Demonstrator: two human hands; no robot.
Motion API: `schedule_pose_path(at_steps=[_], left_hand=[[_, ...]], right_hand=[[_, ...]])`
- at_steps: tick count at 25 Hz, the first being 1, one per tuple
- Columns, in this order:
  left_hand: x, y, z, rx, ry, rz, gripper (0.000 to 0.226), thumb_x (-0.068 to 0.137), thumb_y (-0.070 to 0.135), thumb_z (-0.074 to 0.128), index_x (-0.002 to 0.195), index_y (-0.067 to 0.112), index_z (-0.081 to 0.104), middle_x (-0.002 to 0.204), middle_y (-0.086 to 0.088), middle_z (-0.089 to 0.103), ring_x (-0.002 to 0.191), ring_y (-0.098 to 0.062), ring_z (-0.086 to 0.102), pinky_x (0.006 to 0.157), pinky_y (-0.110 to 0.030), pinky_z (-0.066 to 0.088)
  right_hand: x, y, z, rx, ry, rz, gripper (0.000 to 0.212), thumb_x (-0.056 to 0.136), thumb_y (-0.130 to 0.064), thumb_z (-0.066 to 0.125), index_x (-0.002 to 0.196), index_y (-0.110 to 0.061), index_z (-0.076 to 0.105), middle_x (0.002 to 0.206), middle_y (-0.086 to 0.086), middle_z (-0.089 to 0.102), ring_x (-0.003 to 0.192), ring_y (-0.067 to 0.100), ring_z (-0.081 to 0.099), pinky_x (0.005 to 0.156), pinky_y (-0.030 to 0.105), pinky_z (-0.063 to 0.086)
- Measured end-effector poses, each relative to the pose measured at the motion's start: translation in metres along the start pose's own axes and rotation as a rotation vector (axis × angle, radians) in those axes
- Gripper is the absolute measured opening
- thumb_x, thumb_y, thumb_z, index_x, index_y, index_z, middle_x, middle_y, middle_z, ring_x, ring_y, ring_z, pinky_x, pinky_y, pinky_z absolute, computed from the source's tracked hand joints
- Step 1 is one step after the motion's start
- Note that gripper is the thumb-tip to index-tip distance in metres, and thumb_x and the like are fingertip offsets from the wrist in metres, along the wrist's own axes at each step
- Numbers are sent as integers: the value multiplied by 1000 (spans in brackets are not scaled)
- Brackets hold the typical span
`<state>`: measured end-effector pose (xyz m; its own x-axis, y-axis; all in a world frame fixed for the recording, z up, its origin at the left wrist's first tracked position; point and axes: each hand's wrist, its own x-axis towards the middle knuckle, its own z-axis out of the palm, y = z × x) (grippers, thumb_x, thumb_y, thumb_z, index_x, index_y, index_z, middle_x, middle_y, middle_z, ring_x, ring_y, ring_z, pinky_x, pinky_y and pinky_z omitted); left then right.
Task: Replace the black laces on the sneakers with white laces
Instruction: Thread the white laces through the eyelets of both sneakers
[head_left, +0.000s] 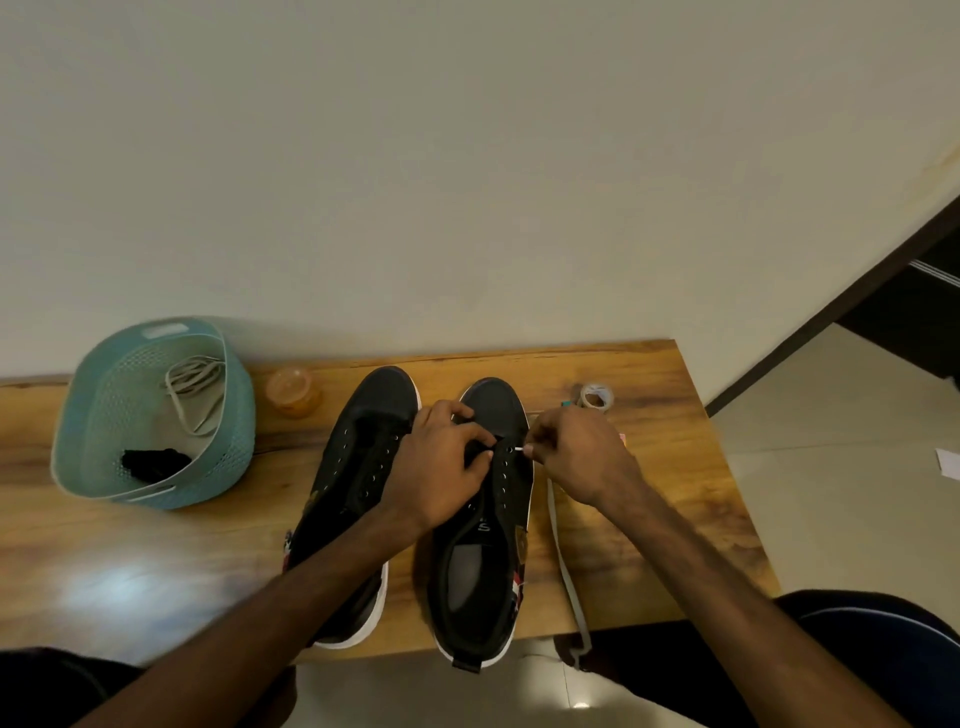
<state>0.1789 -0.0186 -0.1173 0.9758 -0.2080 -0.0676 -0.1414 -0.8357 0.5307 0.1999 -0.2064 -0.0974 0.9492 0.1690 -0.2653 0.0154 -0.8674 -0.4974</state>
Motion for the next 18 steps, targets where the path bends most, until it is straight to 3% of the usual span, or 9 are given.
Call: schedule_pose_path(at_steps=[4,9,12,14,16,18], left_hand=[[3,2,8,-57,56,-23,21,88,31,69,109,30,72,134,6,48,127,-15,38,102,-36,43],[8,5,12,-76,96,-38,17,87,30,71,104,31,74,131,8,51,124,-14,40,97,-27,38],[7,8,11,-72,100,-19,18,88,29,70,106,30,74,131,8,52,124,-15,39,98,-29,38],[7,7,11,-53,109,-7,17,88,29,70,105,30,74,130,9,52,123,-15,40,99,-31,40],[7,7,14,-62,121,0,15,89,26,70,103,27,74,127,8,54,122,-13,40,99,-26,38],[8,8,16,-82,132,15,10,89,22,69,98,22,73,124,6,54,120,-13,41,98,-21,34]], right_hand=[[4,2,6,98,36,22,5,87,-18,72,89,-22,75,88,-7,71,81,7,63,67,18,46],[3,-5,8,11,55,17,5,85,-20,73,88,-22,70,90,-5,71,86,12,64,79,34,56],[2,-6,8,9,54,-10,12,85,-17,73,90,-24,65,89,-5,69,85,13,64,77,35,56],[1,-8,11,91,65,-31,23,83,-13,74,92,-25,56,83,-6,66,80,11,64,68,31,53],[1,-10,11,88,58,-61,28,84,-11,74,95,-25,53,82,-6,66,78,11,63,63,28,49],[4,-7,10,57,56,-70,25,85,-15,74,103,-22,57,88,-5,68,83,12,64,70,32,54]])
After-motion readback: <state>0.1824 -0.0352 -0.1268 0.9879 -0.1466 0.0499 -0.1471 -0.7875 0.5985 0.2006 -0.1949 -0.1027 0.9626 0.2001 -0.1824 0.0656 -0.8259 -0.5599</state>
